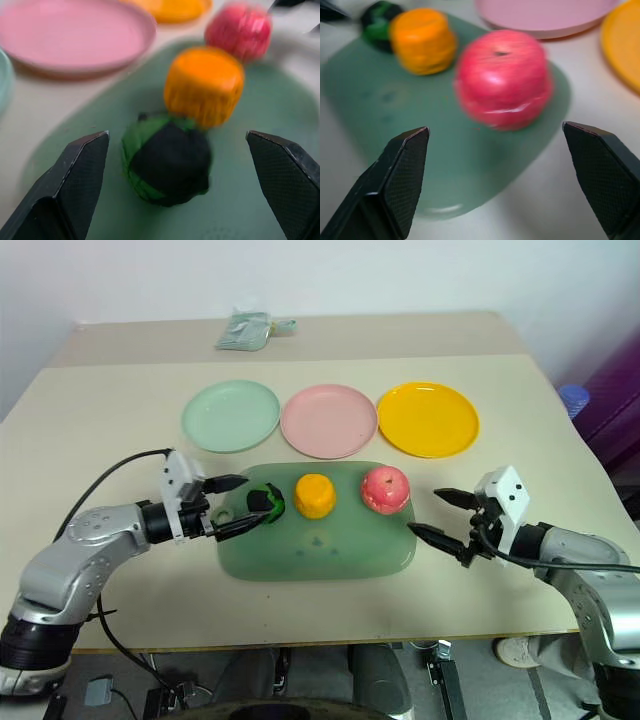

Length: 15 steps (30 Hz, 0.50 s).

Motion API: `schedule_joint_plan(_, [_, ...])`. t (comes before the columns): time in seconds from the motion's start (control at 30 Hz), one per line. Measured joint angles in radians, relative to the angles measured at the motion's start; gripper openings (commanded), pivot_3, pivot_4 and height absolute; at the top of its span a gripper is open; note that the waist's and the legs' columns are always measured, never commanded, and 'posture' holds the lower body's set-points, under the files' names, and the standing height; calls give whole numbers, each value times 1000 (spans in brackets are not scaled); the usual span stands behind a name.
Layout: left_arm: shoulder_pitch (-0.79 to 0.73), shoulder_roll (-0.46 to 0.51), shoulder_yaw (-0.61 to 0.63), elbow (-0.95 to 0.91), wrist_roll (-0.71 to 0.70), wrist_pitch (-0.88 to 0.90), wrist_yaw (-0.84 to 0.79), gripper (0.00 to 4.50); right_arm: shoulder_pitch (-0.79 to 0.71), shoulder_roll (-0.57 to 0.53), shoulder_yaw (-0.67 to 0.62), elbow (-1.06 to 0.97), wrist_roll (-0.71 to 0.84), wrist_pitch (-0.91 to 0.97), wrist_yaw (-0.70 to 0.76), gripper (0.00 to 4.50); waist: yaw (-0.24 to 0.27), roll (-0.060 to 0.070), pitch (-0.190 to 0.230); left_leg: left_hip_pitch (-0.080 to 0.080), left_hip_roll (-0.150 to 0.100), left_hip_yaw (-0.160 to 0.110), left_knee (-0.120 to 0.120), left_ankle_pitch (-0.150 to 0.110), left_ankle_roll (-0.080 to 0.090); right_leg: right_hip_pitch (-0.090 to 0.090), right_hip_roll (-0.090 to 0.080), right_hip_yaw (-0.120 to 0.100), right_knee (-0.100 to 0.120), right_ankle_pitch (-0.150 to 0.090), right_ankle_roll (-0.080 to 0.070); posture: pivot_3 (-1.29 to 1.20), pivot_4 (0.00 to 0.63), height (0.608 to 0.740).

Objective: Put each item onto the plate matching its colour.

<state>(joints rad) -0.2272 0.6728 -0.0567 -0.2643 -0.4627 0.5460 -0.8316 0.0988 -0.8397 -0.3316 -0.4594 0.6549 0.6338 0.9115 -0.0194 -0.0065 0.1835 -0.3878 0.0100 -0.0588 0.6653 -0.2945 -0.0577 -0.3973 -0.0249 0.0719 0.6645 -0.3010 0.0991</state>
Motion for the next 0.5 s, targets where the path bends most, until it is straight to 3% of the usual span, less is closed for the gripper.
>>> schedule_joint_plan(0.1, [-52,-17,-47,68,40,-29,-30,4500,-3,-5,-3,-99,46,38,-16,4356,4,0,0,0,0,0,0,0,0,0,0,0,0,0,0,0,150,740])
schedule_joint_plan(0.23, [-80,-41,-59,134,71,-61,-43,3321,-24,0,4,-134,65,51,-59,4500,6,-1,0,-1,0,0,1,0,0,0,-1,0,0,0,0,0,150,740])
schedule_joint_plan(0.3, [-86,-49,-56,143,75,-75,-45,2241,-32,4,13,-134,65,52,-73,4500,6,-1,0,-1,0,0,1,0,0,0,-1,0,0,0,0,0,150,740])
schedule_joint_plan(0.5, [-138,-98,93,225,6,-61,16,2241,-78,25,35,-113,56,34,-95,4500,5,-1,1,-1,0,-1,1,0,0,0,-1,-1,1,0,0,0,150,740])
